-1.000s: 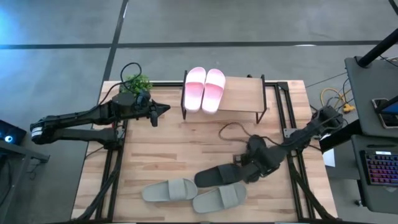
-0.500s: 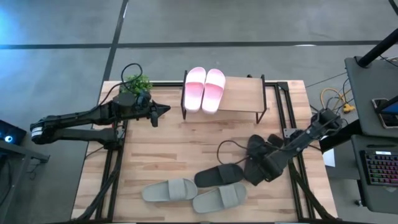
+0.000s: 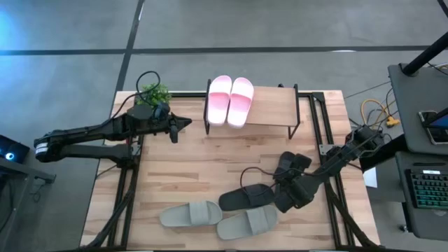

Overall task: Pick and place slides into the shelf
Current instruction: Put the right black slide on the shelf

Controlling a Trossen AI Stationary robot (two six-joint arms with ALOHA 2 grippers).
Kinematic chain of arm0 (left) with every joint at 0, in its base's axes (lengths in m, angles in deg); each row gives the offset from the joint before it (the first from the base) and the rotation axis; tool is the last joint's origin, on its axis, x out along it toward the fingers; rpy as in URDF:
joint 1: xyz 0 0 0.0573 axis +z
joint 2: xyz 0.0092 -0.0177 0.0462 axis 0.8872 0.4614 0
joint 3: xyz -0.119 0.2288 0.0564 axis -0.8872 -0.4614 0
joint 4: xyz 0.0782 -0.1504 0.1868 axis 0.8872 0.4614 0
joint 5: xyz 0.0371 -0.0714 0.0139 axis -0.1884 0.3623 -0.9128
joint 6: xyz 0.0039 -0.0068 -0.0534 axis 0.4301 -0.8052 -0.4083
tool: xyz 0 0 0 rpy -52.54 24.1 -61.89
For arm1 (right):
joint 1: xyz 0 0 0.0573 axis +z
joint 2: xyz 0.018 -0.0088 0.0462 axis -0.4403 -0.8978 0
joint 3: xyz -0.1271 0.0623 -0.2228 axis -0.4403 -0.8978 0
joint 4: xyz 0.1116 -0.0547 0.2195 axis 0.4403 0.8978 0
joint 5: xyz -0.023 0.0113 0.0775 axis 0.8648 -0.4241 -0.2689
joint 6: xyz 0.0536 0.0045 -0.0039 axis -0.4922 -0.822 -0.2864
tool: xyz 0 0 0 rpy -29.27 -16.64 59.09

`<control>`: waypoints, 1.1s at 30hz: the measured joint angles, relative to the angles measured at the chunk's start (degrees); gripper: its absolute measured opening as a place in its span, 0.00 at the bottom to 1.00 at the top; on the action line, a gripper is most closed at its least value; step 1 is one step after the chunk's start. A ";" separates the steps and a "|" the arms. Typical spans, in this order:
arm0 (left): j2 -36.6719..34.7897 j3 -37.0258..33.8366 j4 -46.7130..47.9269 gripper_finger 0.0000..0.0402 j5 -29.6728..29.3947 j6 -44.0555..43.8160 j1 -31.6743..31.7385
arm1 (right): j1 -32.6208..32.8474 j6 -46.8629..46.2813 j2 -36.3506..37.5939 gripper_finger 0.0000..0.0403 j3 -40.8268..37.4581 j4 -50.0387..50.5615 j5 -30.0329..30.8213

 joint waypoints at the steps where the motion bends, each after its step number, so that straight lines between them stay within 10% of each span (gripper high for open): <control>1: 0.00 0.00 0.00 0.03 -0.02 0.17 0.00 | -0.25 1.15 0.01 0.49 -0.24 -1.46 0.20; 33: 0.00 -0.02 0.05 0.03 -0.04 2.05 0.07 | -2.96 15.59 0.39 0.50 -2.41 -9.05 -2.18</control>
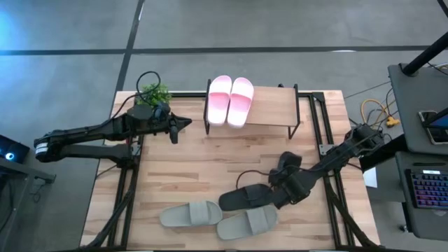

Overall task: Pick and place slides into the shelf
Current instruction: Put the right black slide on the shelf

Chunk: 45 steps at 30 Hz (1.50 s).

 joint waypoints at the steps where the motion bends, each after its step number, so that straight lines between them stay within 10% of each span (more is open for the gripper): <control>1: 0.00 0.00 0.00 0.03 0.00 0.00 0.00 | 0.00 0.20 0.00 0.50 -0.65 -0.82 0.00; 18: 0.00 0.00 0.00 0.03 0.00 -0.04 0.00 | -0.46 -4.18 0.00 0.49 -8.10 0.67 0.30; 45: 0.02 0.39 -0.39 0.03 0.02 -0.61 0.00 | -1.51 -12.07 0.83 0.03 -3.78 1.20 2.04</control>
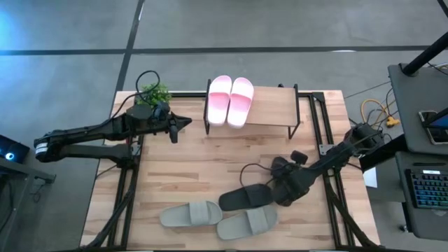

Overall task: Pick and place slides into the shelf
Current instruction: Put the right black slide on the shelf

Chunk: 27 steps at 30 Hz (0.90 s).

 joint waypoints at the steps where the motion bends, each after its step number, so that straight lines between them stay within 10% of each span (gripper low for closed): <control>1: 0.00 0.00 0.03 0.03 0.00 0.00 0.00 | 0.00 -1.30 0.00 0.03 1.94 1.39 1.01; 10: 0.00 -0.08 0.14 0.03 0.00 0.04 0.00 | -0.97 -12.68 0.22 0.03 22.64 18.43 21.42; 27: 0.74 -0.28 0.24 0.03 0.00 0.30 -0.01 | -37.75 38.59 5.60 0.03 24.44 15.89 38.32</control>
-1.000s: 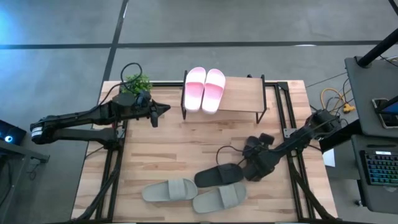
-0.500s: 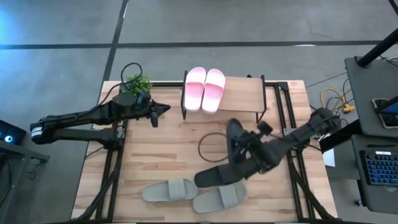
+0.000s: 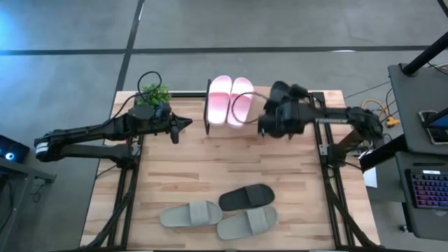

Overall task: Pick and place slides into the shelf
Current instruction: Put the right black slide on the shelf

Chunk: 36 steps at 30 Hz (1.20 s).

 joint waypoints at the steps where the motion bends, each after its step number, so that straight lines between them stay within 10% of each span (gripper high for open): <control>1: 0.08 0.00 -0.01 0.03 0.00 0.17 -0.01 | -2.25 4.91 0.06 0.03 -0.12 -1.69 -0.12; 11: 0.24 -0.07 0.07 0.03 0.00 0.42 0.01 | -13.81 47.87 0.00 0.03 -1.87 -25.39 -10.20; 21: 0.33 -0.08 0.07 0.03 -0.01 0.33 0.01 | -18.46 42.06 0.02 0.03 -3.91 -22.64 -17.22; 36: 0.33 -0.09 0.11 0.03 -0.02 0.12 0.01 | -18.86 39.46 3.27 0.03 -11.80 -23.67 -12.51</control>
